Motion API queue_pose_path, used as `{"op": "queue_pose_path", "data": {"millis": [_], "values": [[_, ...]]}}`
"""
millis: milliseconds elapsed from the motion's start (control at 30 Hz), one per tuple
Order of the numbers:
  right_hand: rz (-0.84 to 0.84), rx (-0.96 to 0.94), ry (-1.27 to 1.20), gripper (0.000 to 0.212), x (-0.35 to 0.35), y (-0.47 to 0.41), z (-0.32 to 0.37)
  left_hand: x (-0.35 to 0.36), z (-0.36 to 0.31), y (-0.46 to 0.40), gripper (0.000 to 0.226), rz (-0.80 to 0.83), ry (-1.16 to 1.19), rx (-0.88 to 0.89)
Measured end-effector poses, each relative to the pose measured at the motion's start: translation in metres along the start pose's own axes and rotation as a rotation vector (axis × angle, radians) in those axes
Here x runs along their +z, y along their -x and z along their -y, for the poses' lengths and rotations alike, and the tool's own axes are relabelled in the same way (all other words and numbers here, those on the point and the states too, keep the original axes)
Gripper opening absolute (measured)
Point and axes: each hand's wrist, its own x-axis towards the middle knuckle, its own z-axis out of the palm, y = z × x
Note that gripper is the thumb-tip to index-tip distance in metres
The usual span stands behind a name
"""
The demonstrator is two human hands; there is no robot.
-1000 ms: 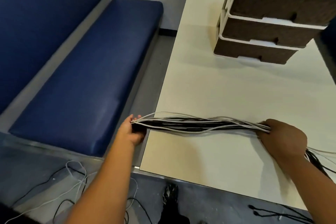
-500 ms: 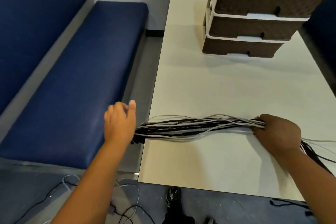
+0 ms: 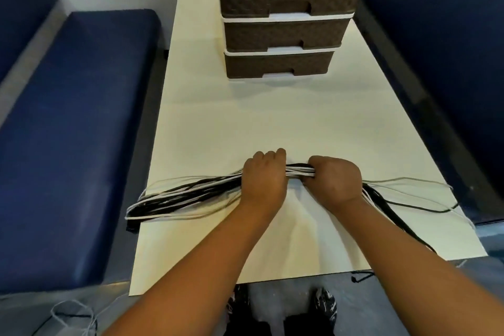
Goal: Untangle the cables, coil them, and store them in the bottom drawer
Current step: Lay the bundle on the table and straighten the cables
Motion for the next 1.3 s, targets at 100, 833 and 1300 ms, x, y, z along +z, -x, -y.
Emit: {"op": "queue_pose_path", "data": {"millis": [100,833,1300], "values": [[0.03,-0.04,-0.038,0.022,-0.003,-0.002,-0.002,0.005,-0.001,-0.003,0.036,-0.034,0.011,-0.079],[1.026,-0.072,-0.74,0.018,-0.099,0.043,-0.188,0.002,-0.03,-0.016,0.057,-0.029,-0.17,-0.375],[0.429,-0.129,-0.016,0.015,-0.113,-0.015,-0.24,0.002,-0.032,-0.016,0.051,-0.033,-0.125,-0.409]]}}
